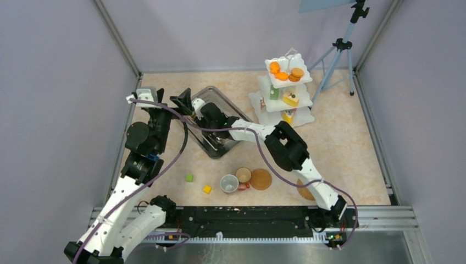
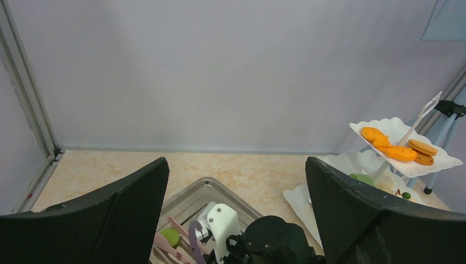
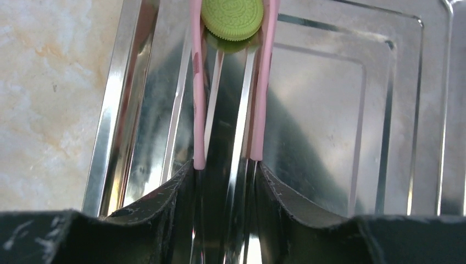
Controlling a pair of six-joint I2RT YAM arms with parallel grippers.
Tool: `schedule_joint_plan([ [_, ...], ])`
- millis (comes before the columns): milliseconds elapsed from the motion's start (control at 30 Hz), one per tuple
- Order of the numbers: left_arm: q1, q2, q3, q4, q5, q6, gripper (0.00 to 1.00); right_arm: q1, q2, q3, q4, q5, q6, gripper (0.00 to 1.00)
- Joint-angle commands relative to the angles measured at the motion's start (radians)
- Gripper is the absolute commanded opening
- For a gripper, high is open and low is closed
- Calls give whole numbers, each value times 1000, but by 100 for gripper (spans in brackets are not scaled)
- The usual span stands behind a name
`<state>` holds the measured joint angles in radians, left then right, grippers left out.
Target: Serve the afternoon tea
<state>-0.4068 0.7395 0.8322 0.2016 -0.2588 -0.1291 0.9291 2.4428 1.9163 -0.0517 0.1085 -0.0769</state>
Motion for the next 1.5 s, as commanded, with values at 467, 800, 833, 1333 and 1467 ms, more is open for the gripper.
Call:
schedule_joint_plan([
  [467, 5, -46, 30, 22, -60, 8, 99, -22, -482, -245, 32, 29, 232, 11],
  [800, 5, -88, 15, 37, -105, 23, 99, -61, -998, -506, -230, 122, 370, 10],
  [833, 5, -87, 15, 37, -102, 21, 99, -63, -1051, -515, -262, 134, 379, 11],
  [1333, 3, -67, 12, 41, -62, 4, 99, -244, -1362, -455, -669, 297, 376, 10],
  [1467, 2, -63, 13, 39, -60, 6, 99, -300, -1342, -456, -667, 269, 346, 10],
])
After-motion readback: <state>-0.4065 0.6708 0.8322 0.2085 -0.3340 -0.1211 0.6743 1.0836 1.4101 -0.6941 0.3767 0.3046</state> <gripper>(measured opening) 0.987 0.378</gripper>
